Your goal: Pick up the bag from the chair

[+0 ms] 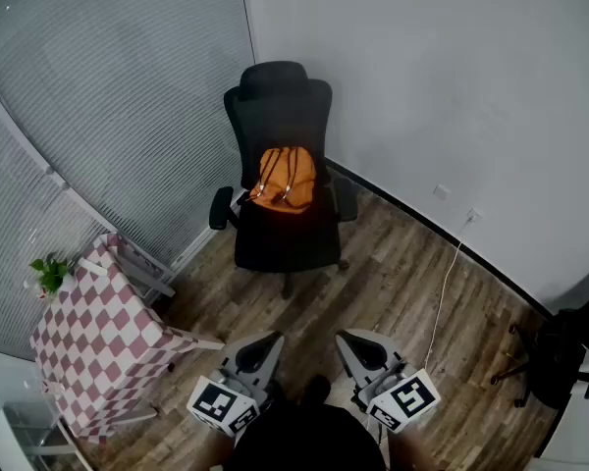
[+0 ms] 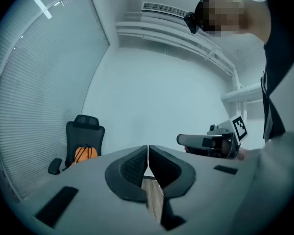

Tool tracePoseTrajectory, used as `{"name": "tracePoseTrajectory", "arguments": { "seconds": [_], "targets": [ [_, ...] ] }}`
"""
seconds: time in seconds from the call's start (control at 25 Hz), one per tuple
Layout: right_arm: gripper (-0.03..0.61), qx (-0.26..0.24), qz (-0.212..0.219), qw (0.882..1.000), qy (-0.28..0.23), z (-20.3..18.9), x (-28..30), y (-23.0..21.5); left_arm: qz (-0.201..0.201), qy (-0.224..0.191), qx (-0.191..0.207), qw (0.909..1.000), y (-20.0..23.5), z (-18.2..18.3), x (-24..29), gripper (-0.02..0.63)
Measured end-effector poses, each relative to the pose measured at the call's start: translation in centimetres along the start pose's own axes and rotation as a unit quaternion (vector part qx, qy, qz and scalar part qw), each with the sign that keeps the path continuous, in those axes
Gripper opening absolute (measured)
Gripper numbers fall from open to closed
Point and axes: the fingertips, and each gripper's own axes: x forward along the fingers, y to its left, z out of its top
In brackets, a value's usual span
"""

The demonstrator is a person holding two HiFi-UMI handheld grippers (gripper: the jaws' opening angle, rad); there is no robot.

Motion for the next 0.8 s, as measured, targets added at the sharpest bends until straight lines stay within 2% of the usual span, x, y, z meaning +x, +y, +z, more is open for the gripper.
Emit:
{"name": "tracePoseTrajectory", "arguments": {
  "seconds": [0.28, 0.48, 0.8],
  "targets": [
    [0.018, -0.006, 0.010, 1.000, 0.004, 0.0, 0.7, 0.7, 0.005, -0.001, 0.000, 1.0000, 0.6, 0.1, -0.1, 0.034],
    [0.018, 0.033, 0.009, 0.999, -0.015, 0.0, 0.9, -0.1, 0.012, -0.002, -0.004, 0.9999, 0.9, -0.2, 0.0, 0.034],
    [0.018, 0.051, 0.006, 0.999, -0.004, -0.7, 3.9, -1.1, 0.013, 0.002, -0.013, 0.9998, 4.2, -0.3, 0.4, 0.034]
  ]
}}
